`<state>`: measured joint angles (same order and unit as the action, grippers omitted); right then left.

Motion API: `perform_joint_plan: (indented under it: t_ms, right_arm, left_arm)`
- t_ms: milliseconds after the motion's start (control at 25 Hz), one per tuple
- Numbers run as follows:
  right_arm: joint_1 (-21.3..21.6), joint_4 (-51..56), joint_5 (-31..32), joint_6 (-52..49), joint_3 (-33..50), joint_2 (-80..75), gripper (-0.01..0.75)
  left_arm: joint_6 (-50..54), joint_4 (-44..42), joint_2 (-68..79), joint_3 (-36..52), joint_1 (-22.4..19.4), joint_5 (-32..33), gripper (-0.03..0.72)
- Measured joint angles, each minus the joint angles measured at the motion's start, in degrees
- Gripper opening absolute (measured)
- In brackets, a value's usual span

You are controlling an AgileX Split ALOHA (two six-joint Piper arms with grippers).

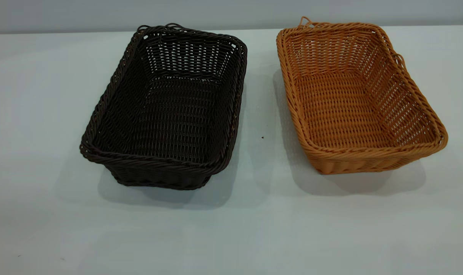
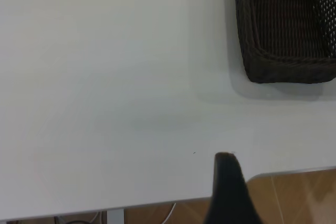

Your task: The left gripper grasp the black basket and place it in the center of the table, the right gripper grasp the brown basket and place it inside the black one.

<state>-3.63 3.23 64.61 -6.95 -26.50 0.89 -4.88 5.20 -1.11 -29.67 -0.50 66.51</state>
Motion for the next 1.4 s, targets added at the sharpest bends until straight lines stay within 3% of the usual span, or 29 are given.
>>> perform_joint_plan:
  t_ms: [1400]
  right_arm:
    - [0.0, 0.0, 0.0, 0.0, 0.0, 0.0, 0.523]
  left_arm:
    - [0.1, 0.1, 0.0, 0.2, 0.0, -1.1, 0.437]
